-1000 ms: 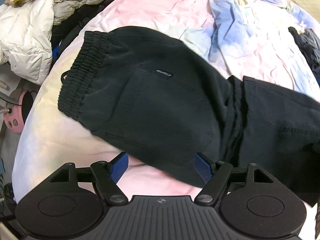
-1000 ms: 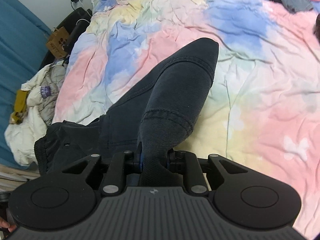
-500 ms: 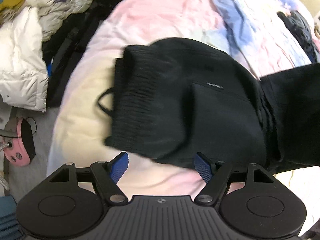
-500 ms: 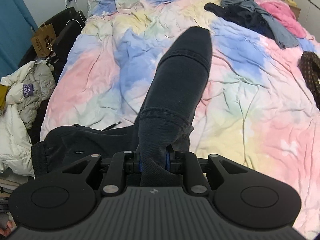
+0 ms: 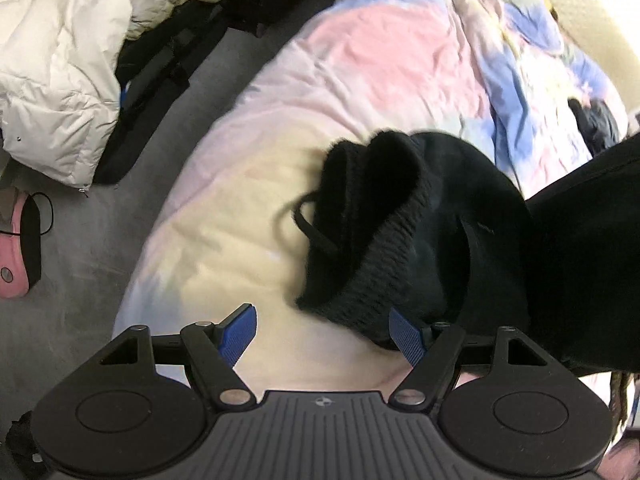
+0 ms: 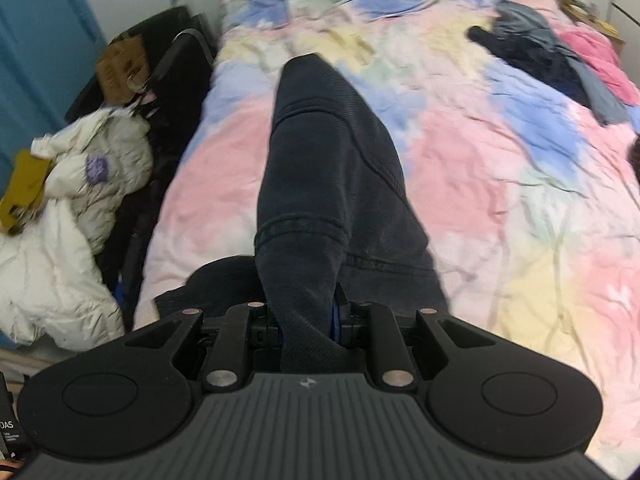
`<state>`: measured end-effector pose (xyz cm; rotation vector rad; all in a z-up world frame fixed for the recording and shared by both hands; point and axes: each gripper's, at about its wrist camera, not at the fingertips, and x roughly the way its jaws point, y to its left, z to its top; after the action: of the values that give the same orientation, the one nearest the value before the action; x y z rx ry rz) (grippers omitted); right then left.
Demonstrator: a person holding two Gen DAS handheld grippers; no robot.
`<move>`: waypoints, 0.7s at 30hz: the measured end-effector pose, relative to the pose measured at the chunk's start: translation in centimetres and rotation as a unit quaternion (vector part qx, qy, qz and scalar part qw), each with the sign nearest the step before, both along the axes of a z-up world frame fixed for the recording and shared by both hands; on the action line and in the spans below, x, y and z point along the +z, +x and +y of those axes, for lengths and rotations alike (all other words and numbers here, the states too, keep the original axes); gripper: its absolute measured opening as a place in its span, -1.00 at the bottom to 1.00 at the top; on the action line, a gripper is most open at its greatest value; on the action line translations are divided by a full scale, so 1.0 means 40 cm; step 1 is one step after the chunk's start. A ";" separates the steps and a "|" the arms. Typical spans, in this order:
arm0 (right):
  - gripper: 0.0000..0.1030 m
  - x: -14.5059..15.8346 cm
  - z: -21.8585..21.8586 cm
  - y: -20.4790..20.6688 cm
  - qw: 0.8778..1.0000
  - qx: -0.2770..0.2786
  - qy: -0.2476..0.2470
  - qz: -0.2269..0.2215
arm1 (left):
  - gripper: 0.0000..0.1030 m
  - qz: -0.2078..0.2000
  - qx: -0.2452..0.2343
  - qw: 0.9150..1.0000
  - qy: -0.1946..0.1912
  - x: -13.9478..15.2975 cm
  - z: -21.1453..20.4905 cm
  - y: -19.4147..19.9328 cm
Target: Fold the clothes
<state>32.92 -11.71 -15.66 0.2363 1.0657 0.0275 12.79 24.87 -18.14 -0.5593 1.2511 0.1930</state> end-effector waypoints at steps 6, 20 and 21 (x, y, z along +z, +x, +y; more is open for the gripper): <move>-0.62 -0.094 0.221 0.059 0.998 0.050 0.002 0.045 | 0.46 -0.009 0.030 1.000 0.001 0.003 0.088 -0.036; -0.04 -0.321 0.437 0.047 0.984 0.150 0.009 0.097 | 0.55 -0.035 0.092 0.994 -0.044 -0.021 0.221 -0.133; -0.01 -0.315 0.432 0.045 0.983 0.158 0.017 0.097 | 0.56 -0.040 0.091 0.994 -0.049 -0.020 0.218 -0.125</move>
<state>34.74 5.57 -28.26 0.0998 1.2894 0.3143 7.78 33.59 -18.93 -0.7605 1.1361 0.2595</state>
